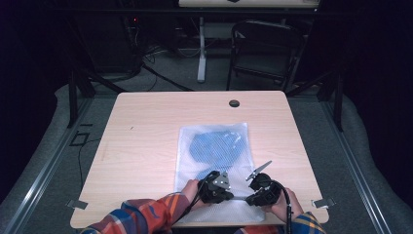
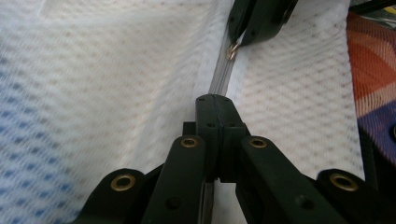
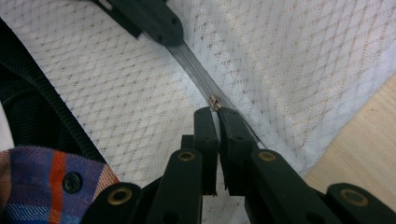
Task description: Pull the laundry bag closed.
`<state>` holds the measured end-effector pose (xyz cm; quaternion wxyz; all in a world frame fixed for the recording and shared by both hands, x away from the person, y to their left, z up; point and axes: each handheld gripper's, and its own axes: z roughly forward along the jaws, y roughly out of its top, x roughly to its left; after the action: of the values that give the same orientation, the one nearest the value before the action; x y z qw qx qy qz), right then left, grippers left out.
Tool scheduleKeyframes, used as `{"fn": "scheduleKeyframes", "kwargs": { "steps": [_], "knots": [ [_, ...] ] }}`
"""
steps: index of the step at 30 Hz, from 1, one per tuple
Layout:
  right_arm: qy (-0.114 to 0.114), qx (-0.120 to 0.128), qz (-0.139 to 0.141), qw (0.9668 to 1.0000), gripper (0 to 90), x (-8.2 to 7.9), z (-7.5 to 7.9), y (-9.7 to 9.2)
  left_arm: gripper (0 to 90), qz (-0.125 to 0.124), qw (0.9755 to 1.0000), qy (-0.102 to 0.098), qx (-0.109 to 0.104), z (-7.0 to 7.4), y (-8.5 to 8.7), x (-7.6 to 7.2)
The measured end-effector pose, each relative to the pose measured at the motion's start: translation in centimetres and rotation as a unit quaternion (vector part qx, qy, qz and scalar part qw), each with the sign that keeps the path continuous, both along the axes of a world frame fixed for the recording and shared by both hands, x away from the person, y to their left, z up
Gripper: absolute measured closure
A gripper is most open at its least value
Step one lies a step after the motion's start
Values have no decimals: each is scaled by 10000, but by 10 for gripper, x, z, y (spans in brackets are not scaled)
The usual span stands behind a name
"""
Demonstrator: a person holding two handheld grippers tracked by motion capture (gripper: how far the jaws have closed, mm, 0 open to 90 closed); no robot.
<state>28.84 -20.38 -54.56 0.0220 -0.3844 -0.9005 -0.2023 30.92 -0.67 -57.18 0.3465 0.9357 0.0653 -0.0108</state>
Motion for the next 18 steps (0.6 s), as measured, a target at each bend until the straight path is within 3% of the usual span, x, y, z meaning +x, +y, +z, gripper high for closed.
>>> {"fn": "scheduleKeyframes", "kwargs": {
  "steps": [3, 12, 15, 18],
  "knots": [
    [51, -49, 92, 9999, 869, 1, 0, 0, 900, 9, 9999, -135, -82, -2, -8, -3],
    [86, -54, 106, 9999, 870, 1, 1, -1, 900, -49, 9997, -205, -80, -2, -13, -4],
    [73, -216, 215, 9995, 870, 1, 2, -1, 900, -84, 9999, -130, -73, -4, -12, -6],
    [39, -127, 110, 9999, 870, 0, 1, -1, 900, -102, 9997, -202, -88, -4, -12, -7]
  ]
}}
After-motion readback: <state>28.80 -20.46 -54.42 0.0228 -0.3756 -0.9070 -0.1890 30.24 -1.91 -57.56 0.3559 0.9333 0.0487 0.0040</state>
